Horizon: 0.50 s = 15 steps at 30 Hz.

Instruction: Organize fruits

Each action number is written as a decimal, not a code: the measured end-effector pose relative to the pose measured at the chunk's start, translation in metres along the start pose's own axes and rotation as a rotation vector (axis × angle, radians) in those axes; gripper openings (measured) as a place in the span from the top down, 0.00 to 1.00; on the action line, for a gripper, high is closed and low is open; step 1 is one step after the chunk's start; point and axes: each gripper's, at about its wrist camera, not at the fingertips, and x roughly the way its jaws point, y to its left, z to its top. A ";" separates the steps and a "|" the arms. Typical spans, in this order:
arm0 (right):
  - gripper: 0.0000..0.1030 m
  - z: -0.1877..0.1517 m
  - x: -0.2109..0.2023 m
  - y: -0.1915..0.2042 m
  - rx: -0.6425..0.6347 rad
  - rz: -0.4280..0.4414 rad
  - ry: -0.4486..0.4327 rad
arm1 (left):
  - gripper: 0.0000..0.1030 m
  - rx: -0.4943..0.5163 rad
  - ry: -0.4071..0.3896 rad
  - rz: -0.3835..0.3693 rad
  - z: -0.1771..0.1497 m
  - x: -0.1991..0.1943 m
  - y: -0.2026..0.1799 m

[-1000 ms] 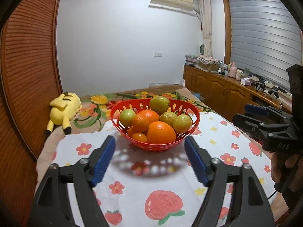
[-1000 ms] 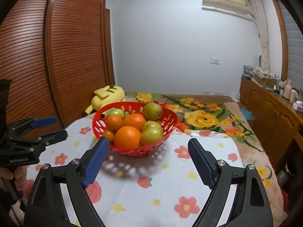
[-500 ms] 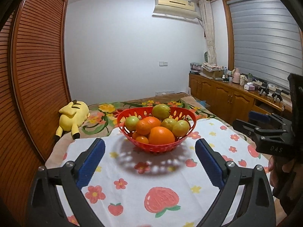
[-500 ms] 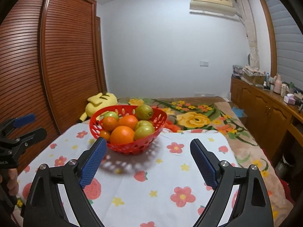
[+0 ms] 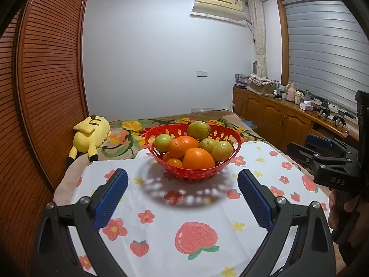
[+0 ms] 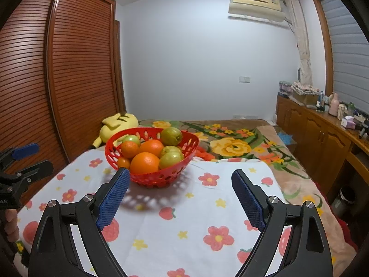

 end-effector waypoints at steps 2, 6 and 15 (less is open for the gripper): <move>0.11 0.000 0.000 0.000 -0.001 0.000 0.000 | 0.06 -0.002 0.000 0.000 0.000 -0.001 0.000; 0.11 0.000 -0.001 0.001 -0.003 -0.004 -0.001 | 0.06 -0.002 0.000 0.000 0.000 -0.001 0.001; 0.11 -0.001 -0.001 0.001 -0.004 -0.005 -0.001 | 0.06 -0.004 -0.009 -0.003 0.000 -0.004 0.001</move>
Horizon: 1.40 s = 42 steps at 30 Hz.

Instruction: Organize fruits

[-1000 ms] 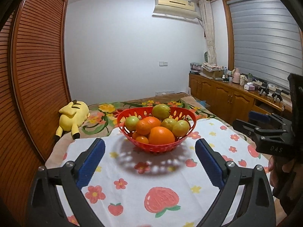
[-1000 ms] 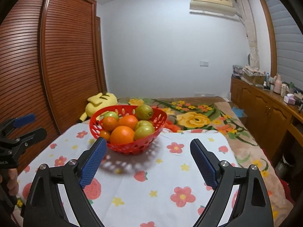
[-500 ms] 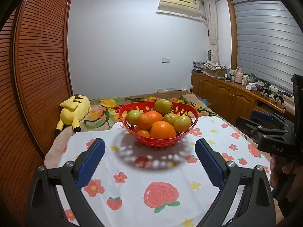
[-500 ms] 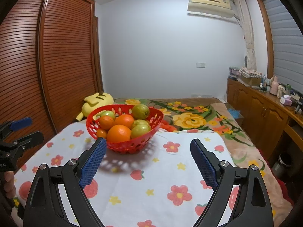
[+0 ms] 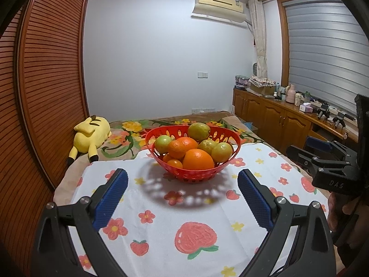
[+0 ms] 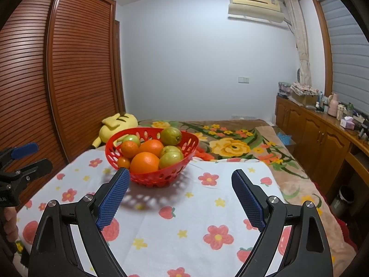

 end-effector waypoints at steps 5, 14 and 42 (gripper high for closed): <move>0.11 -0.001 -0.001 0.000 -0.001 0.000 0.002 | 0.06 0.000 -0.001 0.004 0.000 -0.001 -0.001; 0.11 -0.002 -0.004 0.000 0.001 -0.005 0.001 | 0.06 -0.009 -0.004 0.008 0.002 -0.001 0.001; 0.11 -0.001 -0.008 0.003 -0.004 -0.011 -0.008 | 0.06 -0.017 -0.001 0.021 0.000 0.002 0.005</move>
